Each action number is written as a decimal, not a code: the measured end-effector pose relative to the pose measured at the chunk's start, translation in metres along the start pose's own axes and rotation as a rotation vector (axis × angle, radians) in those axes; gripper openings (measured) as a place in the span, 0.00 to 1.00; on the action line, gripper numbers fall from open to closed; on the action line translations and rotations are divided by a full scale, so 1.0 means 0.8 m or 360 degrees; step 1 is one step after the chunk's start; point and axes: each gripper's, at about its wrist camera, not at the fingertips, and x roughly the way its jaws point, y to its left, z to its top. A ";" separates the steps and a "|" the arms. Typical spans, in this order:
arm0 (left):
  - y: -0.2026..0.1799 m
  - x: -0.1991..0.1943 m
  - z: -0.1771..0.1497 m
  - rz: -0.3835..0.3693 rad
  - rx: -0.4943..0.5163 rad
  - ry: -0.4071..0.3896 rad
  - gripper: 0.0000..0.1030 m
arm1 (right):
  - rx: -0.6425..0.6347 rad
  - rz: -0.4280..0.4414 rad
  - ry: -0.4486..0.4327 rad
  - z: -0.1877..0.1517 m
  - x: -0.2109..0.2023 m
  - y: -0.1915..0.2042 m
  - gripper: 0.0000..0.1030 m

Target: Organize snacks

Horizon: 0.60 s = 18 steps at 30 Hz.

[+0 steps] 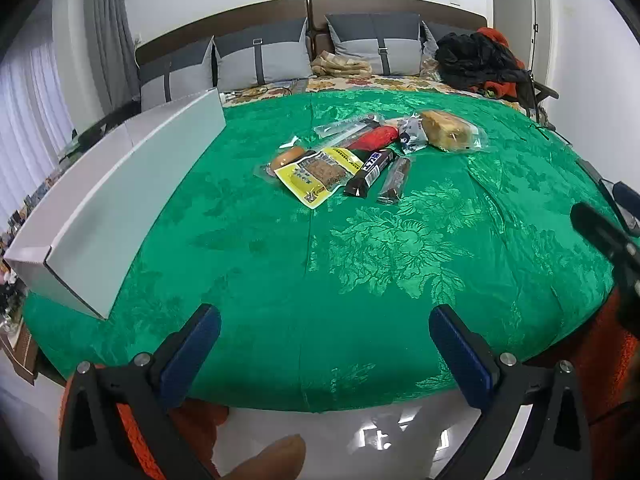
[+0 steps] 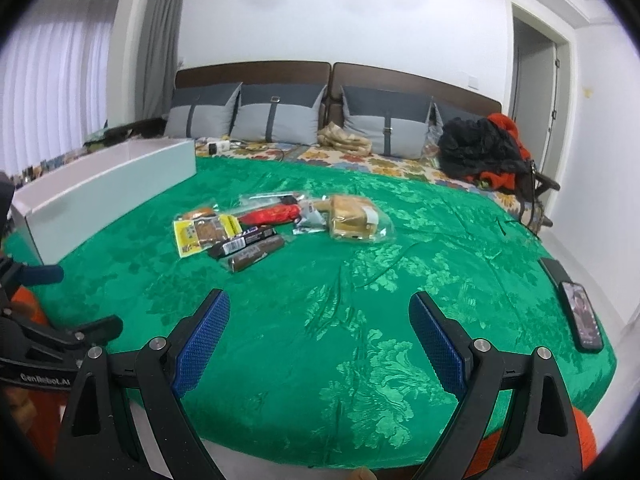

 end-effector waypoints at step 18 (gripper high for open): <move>0.010 0.013 -0.001 0.0032 -0.0038 0.0067 1.00 | -0.0062 -0.0018 0.0011 -0.003 0.004 0.008 0.90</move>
